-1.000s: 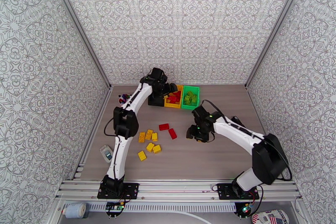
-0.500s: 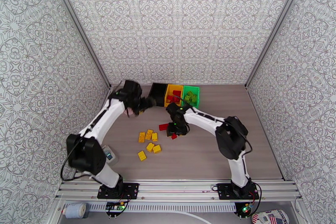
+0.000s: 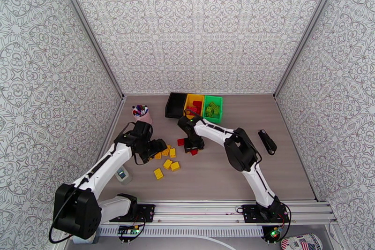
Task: Sort the legos into containers by color
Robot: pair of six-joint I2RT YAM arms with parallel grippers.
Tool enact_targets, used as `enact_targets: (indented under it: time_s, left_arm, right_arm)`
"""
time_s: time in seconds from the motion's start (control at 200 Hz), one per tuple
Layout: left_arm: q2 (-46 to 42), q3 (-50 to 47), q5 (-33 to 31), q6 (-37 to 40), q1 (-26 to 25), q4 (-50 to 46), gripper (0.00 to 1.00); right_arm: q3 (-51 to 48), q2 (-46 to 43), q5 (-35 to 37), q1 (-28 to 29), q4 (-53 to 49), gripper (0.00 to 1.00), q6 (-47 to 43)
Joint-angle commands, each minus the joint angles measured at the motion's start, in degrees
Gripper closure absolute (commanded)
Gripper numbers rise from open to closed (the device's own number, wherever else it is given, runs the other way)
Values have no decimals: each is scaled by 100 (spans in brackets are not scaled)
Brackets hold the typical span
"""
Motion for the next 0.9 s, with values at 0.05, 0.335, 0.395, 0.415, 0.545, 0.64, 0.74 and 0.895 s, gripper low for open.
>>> enact_targets:
  time_s: [0.05,0.335,0.395,0.415,0.545,0.64,0.74,0.895]
  left_arm:
    - [-4,-24,7,-101,-85,192,22]
    - [450,338,571,140,-162,553,14]
    - [626,563,622,203,-212,637,13]
    - [684,635,630,214,-236,671,13]
    - [1019,1062,577,203,-355,955,13]
    - [1214,1330,608,116,-381,1261,12]
    - [1390,1556,756,-9,-382,1646,12]
    - [1779,1906,1110,-104,-406,2039,14]
  right_arm:
    - [234,96,232,46,-169,57,-13]
    - [-19,-358,205,-18,151,68,192]
    - [-100,-535,109,-52,309,69,220]
    - [-133,-592,59,-61,360,69,238]
    - [-378,-964,-441,-276,831,69,447]
    - [-488,-1203,-605,-477,1121,68,599]
    - [-528,-1349,-949,-721,1500,67,724]
    - [-385,-1301,-1478,-1115,1982,67,1054]
